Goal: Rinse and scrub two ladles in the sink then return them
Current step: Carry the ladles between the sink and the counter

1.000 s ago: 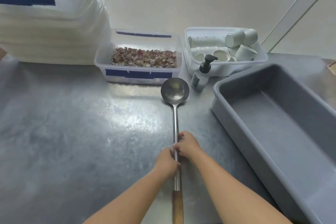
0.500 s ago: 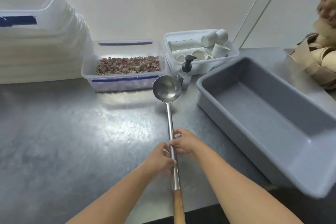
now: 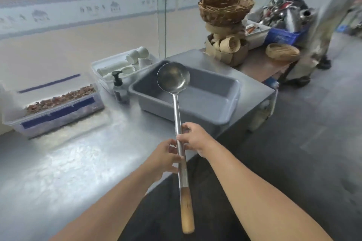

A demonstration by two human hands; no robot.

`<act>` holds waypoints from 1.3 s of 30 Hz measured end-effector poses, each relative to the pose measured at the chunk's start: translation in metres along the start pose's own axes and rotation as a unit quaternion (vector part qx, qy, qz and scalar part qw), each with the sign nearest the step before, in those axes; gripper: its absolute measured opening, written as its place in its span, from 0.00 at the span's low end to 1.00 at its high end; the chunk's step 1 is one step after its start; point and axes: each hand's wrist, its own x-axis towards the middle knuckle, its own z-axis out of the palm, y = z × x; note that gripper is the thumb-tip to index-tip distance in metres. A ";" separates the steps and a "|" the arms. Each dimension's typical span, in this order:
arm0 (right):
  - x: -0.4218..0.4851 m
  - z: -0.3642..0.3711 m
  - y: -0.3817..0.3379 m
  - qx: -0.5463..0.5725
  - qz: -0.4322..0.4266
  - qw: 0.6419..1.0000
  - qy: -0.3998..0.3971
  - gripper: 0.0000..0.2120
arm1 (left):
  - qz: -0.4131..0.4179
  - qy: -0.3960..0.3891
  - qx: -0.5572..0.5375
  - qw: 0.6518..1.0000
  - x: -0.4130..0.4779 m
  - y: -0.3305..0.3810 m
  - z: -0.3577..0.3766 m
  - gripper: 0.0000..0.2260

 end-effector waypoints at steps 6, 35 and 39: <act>-0.168 -0.134 0.072 0.106 0.003 0.973 0.205 0.07 | 0.031 -0.203 0.060 0.977 -0.056 0.009 0.178 0.16; -0.958 -0.182 0.412 0.382 0.098 0.284 0.874 0.08 | 0.010 -0.828 0.442 0.344 -0.544 -0.251 0.808 0.16; -1.012 -0.166 0.442 0.387 0.096 0.223 0.889 0.08 | -0.016 -0.843 0.445 0.302 -0.607 -0.281 0.837 0.16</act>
